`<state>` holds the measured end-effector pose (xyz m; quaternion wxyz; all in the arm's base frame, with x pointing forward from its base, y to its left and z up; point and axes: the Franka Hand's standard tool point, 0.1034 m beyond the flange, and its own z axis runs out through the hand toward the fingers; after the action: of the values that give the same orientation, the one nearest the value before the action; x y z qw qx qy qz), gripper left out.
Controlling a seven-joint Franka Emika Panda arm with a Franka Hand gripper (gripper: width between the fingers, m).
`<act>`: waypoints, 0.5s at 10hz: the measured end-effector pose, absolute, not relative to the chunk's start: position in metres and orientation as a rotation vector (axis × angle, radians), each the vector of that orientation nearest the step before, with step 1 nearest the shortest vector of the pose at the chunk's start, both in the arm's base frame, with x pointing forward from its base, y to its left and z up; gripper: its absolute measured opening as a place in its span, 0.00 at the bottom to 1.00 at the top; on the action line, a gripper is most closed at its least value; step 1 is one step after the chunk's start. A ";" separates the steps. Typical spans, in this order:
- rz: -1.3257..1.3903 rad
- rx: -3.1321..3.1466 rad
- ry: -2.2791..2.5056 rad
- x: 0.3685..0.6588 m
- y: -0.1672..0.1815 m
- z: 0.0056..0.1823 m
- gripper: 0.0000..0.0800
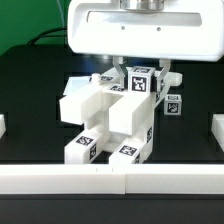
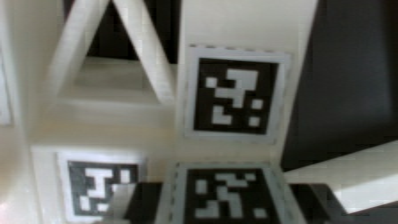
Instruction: Assemble chair
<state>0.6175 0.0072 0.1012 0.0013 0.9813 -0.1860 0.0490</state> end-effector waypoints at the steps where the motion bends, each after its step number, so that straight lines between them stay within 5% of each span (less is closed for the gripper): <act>1: 0.154 3.080 -0.584 0.618 0.007 0.101 0.37; 2: 0.154 3.080 -0.584 0.618 0.007 0.101 0.61; 3: 0.154 3.080 -0.584 0.618 0.007 0.101 0.75; 5: 0.154 3.086 -0.525 0.618 0.007 0.102 0.79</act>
Offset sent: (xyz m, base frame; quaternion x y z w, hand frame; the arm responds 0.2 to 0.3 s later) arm -0.0007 -0.0015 0.0018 -0.0156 -0.0013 -0.1058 0.9943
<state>0.6178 0.0073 0.1021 0.0037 0.9847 -0.1674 0.0490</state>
